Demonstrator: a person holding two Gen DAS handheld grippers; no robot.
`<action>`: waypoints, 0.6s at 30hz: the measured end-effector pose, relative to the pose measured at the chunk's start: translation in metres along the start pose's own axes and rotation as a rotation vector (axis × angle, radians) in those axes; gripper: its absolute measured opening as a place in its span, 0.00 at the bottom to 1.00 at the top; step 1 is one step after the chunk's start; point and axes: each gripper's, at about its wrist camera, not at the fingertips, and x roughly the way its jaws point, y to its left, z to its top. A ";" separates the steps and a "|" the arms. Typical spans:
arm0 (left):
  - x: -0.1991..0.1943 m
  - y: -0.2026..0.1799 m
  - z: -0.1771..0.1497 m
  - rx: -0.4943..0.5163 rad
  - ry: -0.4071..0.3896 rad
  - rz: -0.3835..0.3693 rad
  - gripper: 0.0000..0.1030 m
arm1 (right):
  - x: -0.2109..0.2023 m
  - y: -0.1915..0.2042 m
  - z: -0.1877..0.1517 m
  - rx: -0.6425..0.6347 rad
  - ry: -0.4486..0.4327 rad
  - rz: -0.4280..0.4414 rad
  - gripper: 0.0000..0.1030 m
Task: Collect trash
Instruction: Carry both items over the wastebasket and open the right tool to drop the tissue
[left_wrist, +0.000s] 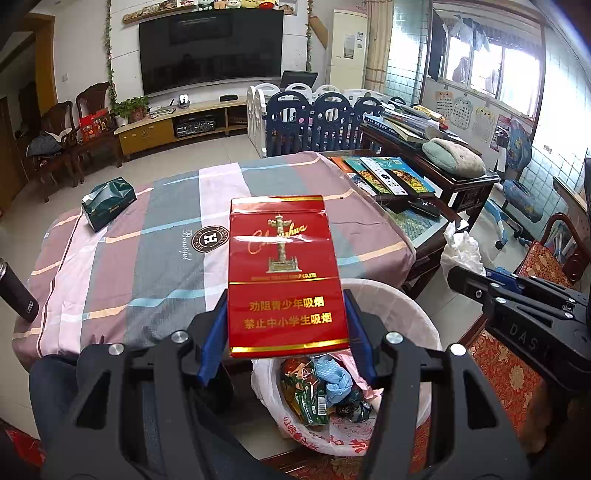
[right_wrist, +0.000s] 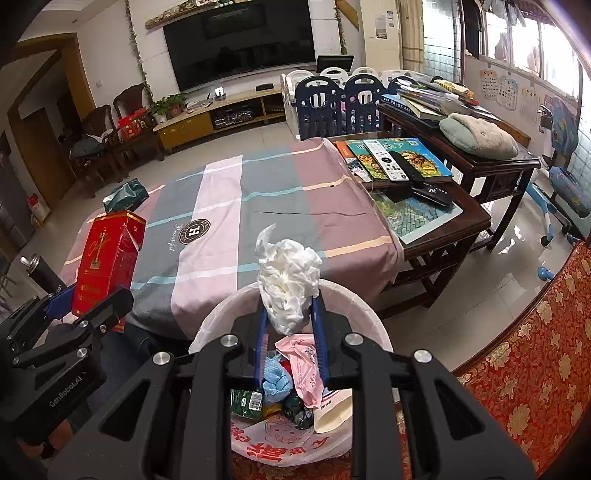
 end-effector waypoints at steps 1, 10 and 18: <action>0.000 -0.001 0.000 0.002 0.000 0.001 0.57 | 0.002 0.000 -0.001 0.002 0.007 0.002 0.22; 0.000 0.002 0.001 -0.012 -0.004 0.008 0.57 | 0.027 -0.003 -0.013 0.027 0.104 0.022 0.22; 0.000 0.003 0.001 -0.011 -0.003 0.008 0.57 | 0.056 0.000 -0.027 0.022 0.196 0.016 0.25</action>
